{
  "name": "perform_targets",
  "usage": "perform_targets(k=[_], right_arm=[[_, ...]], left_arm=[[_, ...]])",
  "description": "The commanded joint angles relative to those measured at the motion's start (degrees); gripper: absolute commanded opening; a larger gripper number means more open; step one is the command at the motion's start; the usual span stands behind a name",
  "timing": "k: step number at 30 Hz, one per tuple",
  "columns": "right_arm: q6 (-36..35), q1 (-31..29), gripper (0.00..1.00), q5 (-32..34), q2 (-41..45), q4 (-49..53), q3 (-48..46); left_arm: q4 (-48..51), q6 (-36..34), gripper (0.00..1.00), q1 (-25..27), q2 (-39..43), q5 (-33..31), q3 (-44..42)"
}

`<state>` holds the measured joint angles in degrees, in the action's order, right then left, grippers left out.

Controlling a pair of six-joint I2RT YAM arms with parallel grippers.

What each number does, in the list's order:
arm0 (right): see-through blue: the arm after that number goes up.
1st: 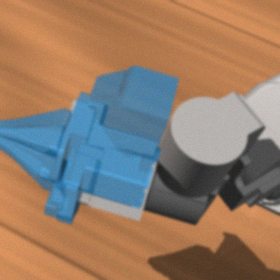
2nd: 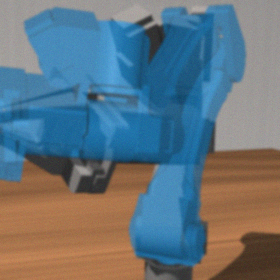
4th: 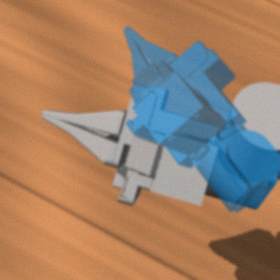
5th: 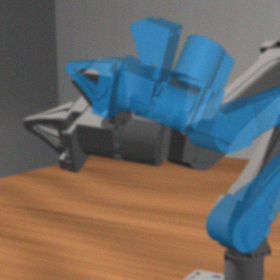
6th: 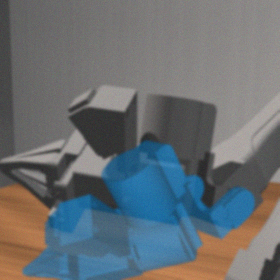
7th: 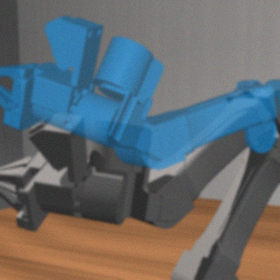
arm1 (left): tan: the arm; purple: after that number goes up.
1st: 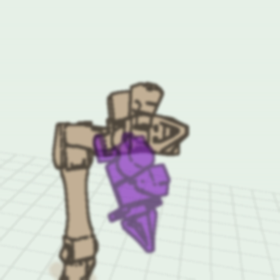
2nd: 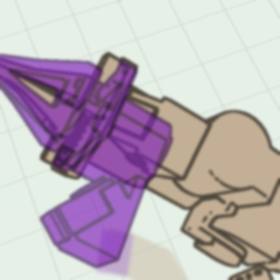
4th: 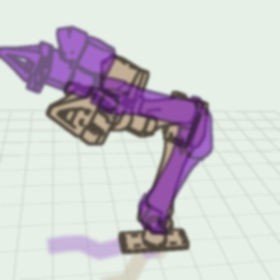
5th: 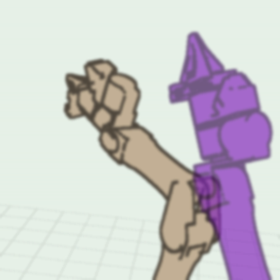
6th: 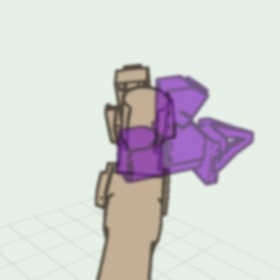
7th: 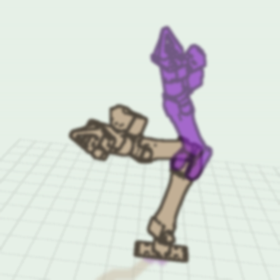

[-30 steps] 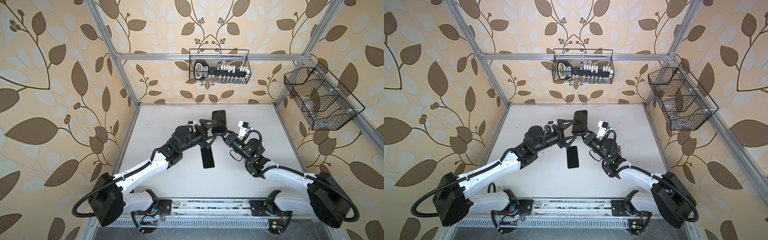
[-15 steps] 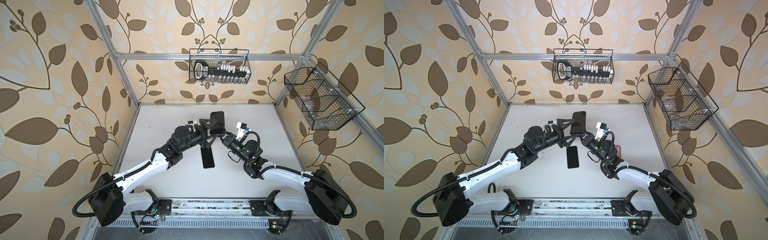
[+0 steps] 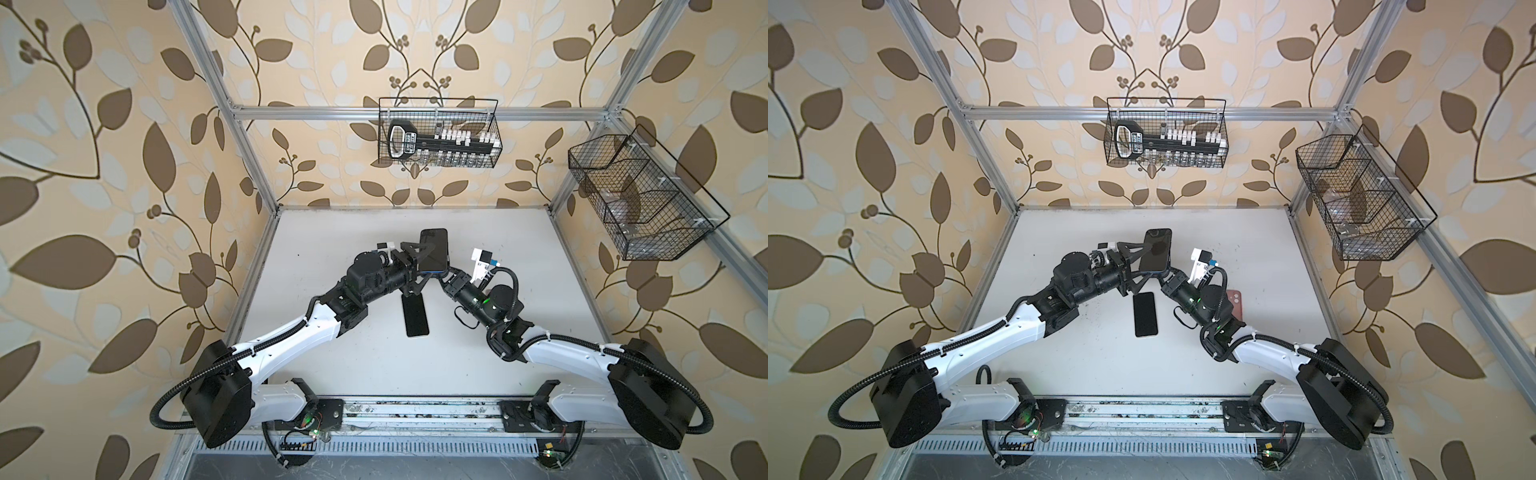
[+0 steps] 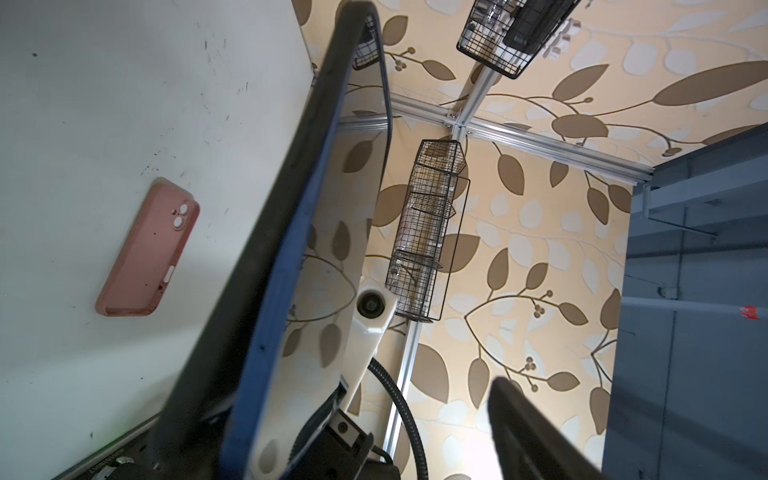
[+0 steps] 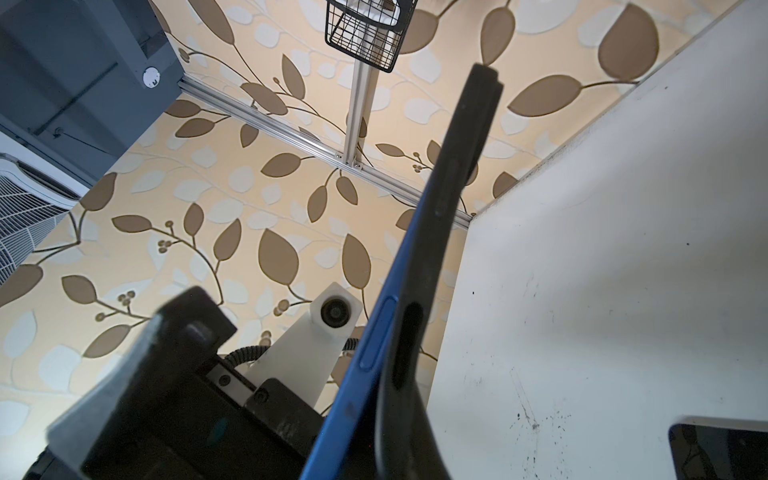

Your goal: Take the phone out of the phone case

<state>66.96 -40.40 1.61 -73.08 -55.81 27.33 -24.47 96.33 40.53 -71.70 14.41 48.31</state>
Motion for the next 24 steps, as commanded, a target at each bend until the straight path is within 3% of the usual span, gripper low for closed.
perform_targets(k=[1, 3, 21, 24], right_arm=[[-0.93, -0.96, 0.0, 0.33, 1.71, -6.06, -0.53], [-0.99, -1.21, 0.0, 0.48, 2.1, -6.06, -0.61], [-1.54, -4.05, 0.0, 1.82, 1.48, -5.8, -1.34], [-1.57, -4.15, 0.0, 2.08, 1.03, -5.8, -1.77]], left_arm=[[0.57, -3.58, 0.64, -0.01, 0.07, -2.87, 1.4], [1.51, -4.65, 0.55, -0.02, -0.14, -3.08, 1.76], [1.67, -5.47, 0.0, -0.02, -0.91, -2.79, 2.04], [2.53, -5.69, 0.0, -0.01, -0.42, -2.81, 2.55]])
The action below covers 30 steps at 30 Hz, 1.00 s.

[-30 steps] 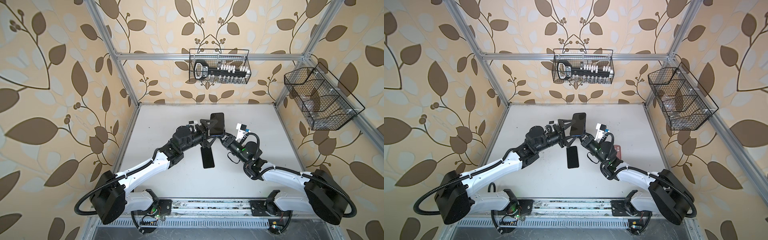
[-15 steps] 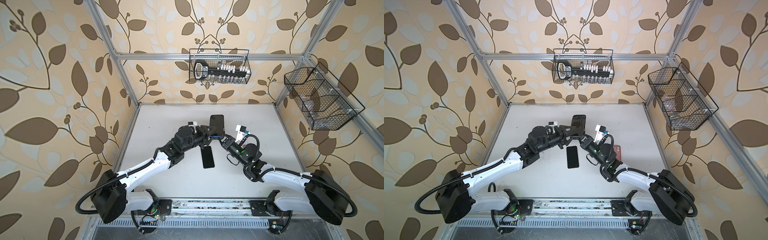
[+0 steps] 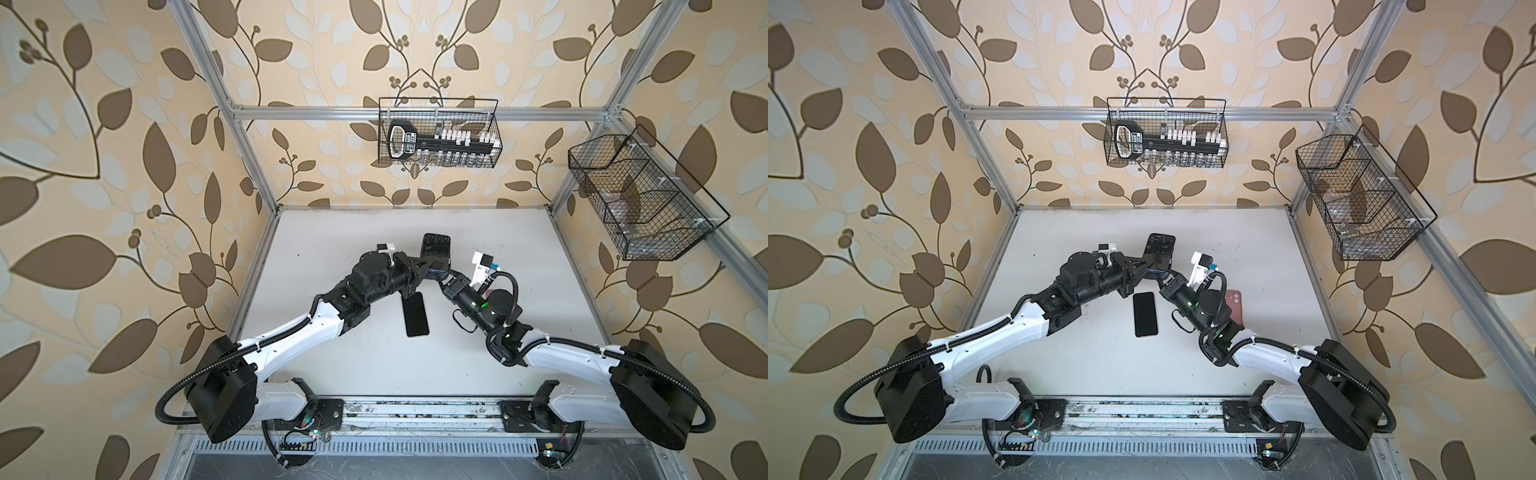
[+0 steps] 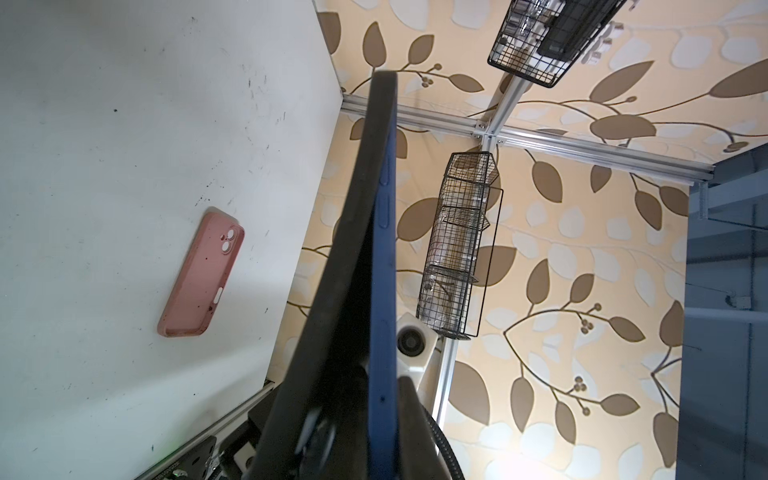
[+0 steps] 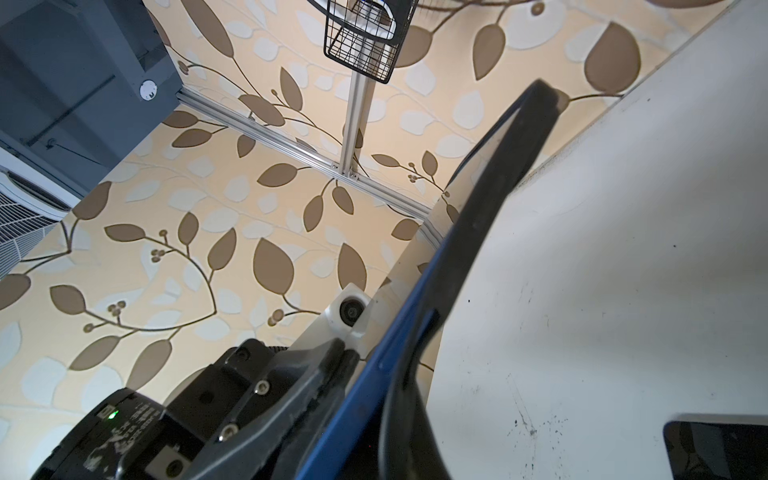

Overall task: Take the phone out of the phone case
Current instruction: 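Peel the black case off the blue phone, drawing the grippers apart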

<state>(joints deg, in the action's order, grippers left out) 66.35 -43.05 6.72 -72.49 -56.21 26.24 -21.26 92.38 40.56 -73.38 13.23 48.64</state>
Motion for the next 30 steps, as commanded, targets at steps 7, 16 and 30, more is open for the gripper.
perform_targets(k=[7, 16, 30], right_arm=[[-0.66, -1.33, 0.0, -2.0, -0.8, -5.74, -1.91], [-0.01, -1.07, 0.0, -1.19, -2.38, -6.72, -3.64], [1.37, -0.57, 0.0, 0.74, -8.34, -10.85, -7.14]], left_arm=[[0.62, -2.4, 0.0, -0.08, 2.74, -2.13, 3.61], [0.89, -2.69, 0.0, -0.26, 3.95, -2.81, 3.82], [0.1, -2.76, 0.0, -0.56, 5.42, -1.85, 8.26]])
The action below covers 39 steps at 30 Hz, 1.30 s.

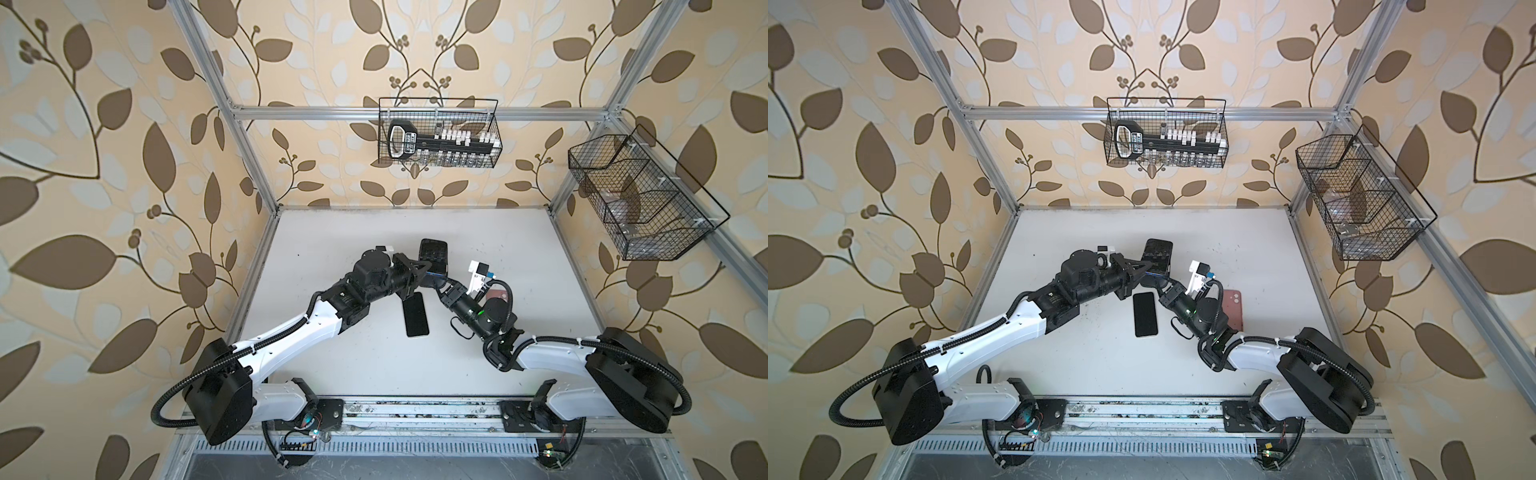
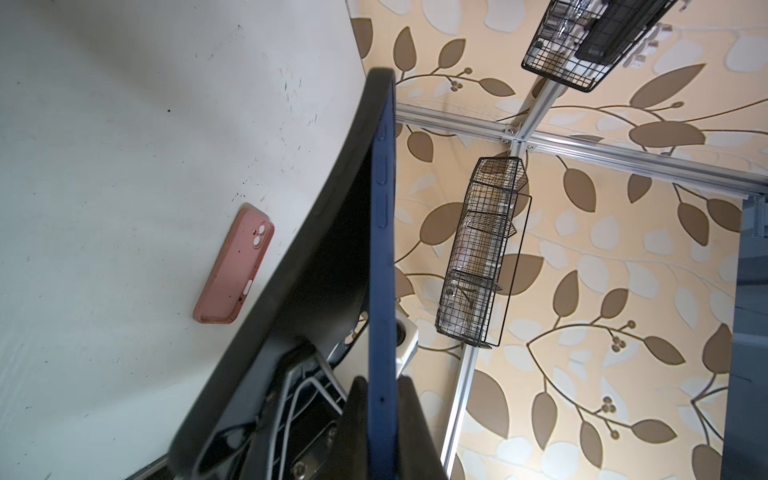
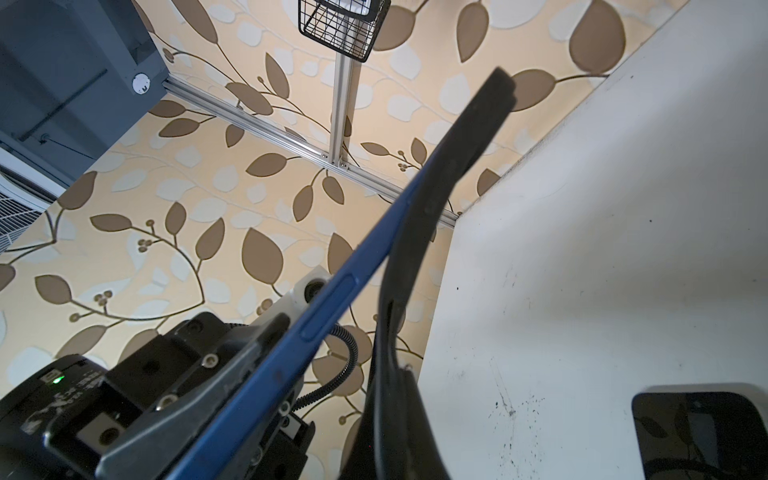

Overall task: Take the phone out of the phone case
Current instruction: 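Peel the black case off the blue phone, drawing the grippers apart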

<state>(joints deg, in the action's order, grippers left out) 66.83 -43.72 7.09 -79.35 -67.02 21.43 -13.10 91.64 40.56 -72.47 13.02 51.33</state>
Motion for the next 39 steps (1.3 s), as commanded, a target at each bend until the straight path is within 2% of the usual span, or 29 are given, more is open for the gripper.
perform_targets(k=[1, 39], right_arm=[[0.93, 0.13, 0.0, 0.46, -1.72, 0.05, -2.43], [3.97, 2.66, 0.0, 1.06, -7.04, -4.39, -6.62]], left_arm=[[-8.08, -1.97, 0.0, -0.57, 4.72, -1.58, 5.82], [-4.48, -3.66, 0.0, -2.5, 9.04, -1.24, 7.61]])
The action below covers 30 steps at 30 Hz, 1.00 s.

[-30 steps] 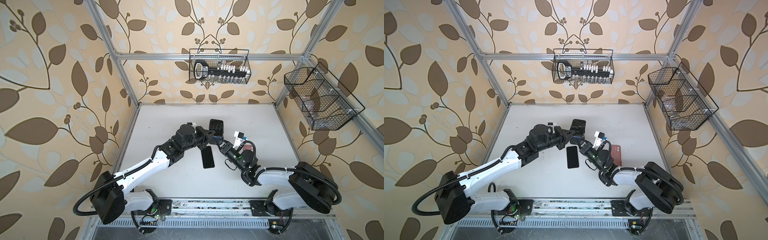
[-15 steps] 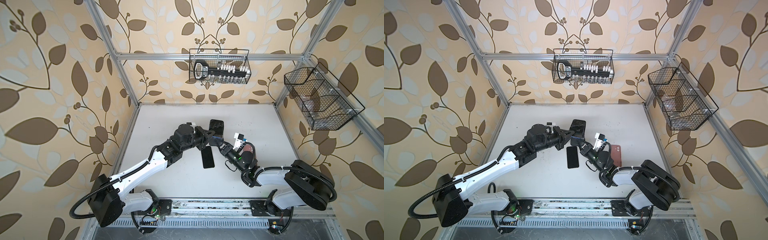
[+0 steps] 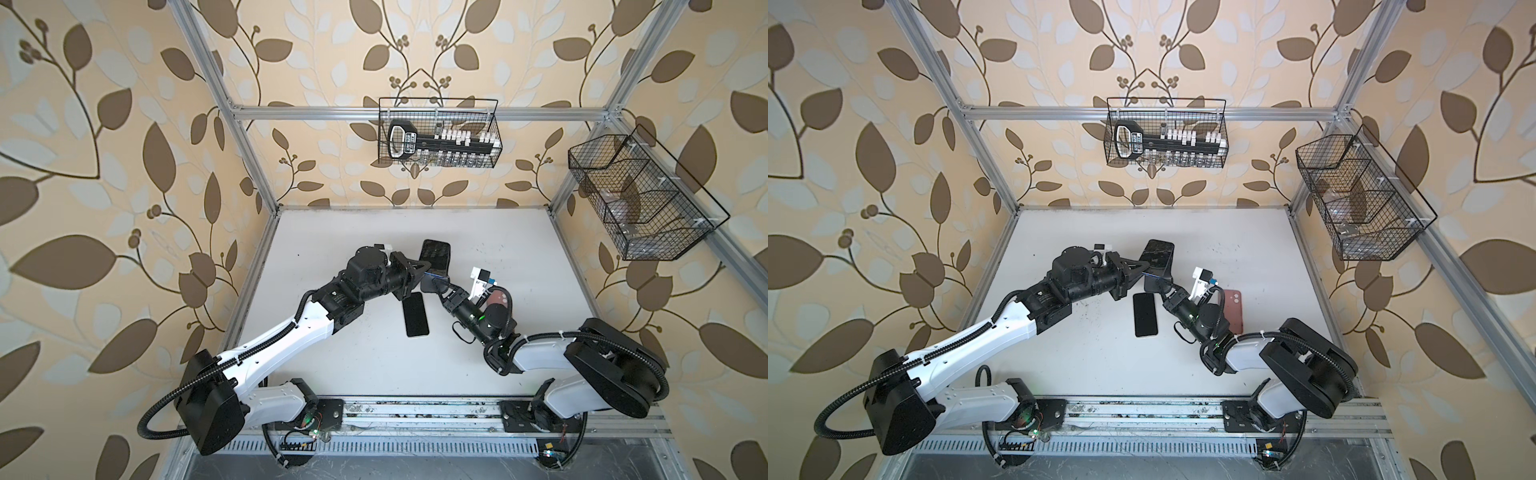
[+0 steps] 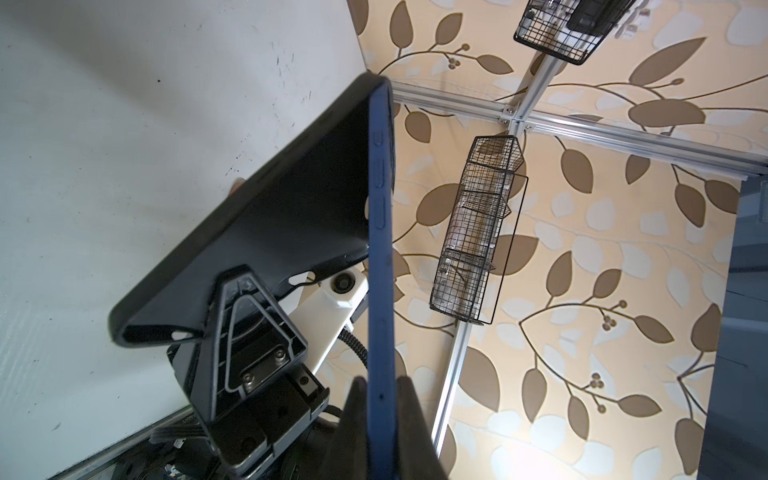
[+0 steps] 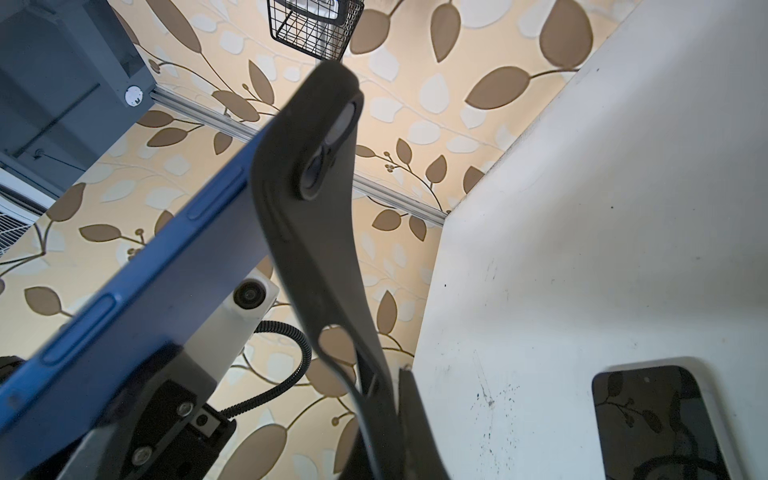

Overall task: Take the phone out of the phone case
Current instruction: 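Peel the black case off the blue phone, drawing the grippers apart, then lower the black case onto the table with the right gripper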

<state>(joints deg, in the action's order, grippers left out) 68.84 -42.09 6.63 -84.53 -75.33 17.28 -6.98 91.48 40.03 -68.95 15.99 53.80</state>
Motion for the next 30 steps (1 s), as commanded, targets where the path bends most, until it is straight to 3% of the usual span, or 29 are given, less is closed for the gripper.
perform_targets(k=[1, 22, 30], right_arm=[[2.32, 1.24, 0.0, 1.45, -1.94, 3.96, -2.38], [6.75, 2.84, 0.0, 0.22, -2.8, 4.51, -0.29], [4.07, 2.98, 0.0, 0.9, 4.95, 14.89, -0.41]], left_arm=[[-10.61, -3.51, 0.0, -1.97, 5.78, -4.29, 4.88], [-6.29, -4.66, 0.0, -1.61, 11.09, -5.09, -2.94], [-4.07, -6.8, 0.0, -2.67, 12.77, -5.99, -3.36]])
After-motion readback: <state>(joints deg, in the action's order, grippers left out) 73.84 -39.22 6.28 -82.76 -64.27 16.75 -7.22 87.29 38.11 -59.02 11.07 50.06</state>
